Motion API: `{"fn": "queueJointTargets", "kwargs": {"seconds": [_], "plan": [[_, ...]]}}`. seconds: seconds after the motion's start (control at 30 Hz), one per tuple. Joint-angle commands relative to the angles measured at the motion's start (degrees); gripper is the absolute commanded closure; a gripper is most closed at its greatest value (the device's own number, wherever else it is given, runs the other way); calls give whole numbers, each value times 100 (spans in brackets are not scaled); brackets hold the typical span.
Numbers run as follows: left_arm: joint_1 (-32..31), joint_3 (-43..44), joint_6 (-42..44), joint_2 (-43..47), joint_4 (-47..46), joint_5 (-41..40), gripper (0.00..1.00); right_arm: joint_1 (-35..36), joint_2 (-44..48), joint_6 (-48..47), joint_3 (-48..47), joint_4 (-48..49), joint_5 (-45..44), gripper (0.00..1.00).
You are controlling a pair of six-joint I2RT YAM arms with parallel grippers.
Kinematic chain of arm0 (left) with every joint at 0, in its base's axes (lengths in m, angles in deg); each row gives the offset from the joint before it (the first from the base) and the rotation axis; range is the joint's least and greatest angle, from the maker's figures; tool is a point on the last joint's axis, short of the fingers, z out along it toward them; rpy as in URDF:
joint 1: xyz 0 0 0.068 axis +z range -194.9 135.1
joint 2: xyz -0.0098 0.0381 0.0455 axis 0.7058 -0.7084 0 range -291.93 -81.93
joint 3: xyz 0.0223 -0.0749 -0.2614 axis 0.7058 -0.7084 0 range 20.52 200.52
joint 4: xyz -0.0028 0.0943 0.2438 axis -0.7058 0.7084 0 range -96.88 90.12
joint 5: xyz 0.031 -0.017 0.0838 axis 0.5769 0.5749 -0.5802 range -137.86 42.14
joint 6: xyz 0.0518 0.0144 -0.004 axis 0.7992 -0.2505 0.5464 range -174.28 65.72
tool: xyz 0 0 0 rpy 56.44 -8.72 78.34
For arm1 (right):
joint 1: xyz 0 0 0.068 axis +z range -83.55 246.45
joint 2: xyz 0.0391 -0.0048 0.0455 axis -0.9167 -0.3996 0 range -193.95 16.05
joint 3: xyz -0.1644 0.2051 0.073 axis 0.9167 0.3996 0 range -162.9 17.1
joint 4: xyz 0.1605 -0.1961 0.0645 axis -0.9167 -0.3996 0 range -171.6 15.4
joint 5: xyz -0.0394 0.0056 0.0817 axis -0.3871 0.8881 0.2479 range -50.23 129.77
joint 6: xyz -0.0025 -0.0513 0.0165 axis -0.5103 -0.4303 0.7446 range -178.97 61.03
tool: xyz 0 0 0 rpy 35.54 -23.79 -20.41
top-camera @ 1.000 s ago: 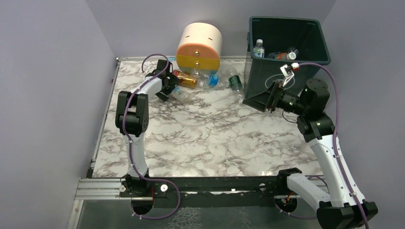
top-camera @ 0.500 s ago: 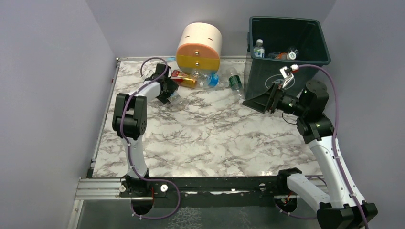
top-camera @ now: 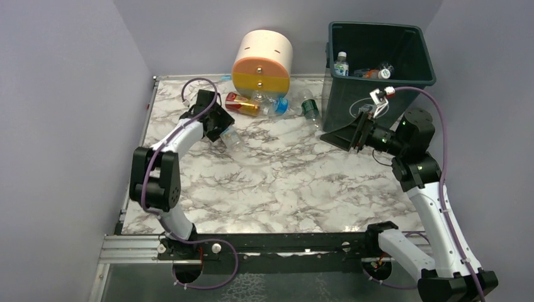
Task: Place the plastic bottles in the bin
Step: Pick up the plastic bottle at the center of the board.
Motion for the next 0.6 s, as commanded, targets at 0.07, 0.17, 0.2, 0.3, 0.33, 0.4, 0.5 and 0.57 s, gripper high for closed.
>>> {"fn": "queueJointTargets", "kwargs": {"seconds": [0.07, 0.17, 0.2, 0.3, 0.33, 0.4, 0.5, 0.57], "plan": [[-251, -993, 543, 1568, -327, 602, 39, 34, 100, -37, 235, 75, 26, 11], [-317, -1594, 617, 2296, -453, 720, 39, 34, 78, -50, 338, 63, 40, 11], [-326, -1756, 620, 2531, -483, 781, 39, 35, 50, -75, 358, 32, 49, 11], [-340, -2168, 605, 3141, -529, 929, 39, 35, -97, -222, 400, -87, 37, 11], [-349, -2282, 597, 3304, -533, 962, 39, 35, -147, -281, 419, -127, 27, 11], [-354, -2445, 585, 3606, -534, 1063, 39, 35, -279, -380, 483, -171, 27, 11], [-362, -2601, 589, 3921, -538, 1222, 38, 30, -477, -470, 614, -146, 26, 11], [-363, -2662, 597, 4068, -525, 1340, 38, 33, -613, -517, 658, -118, 30, 11]]}}
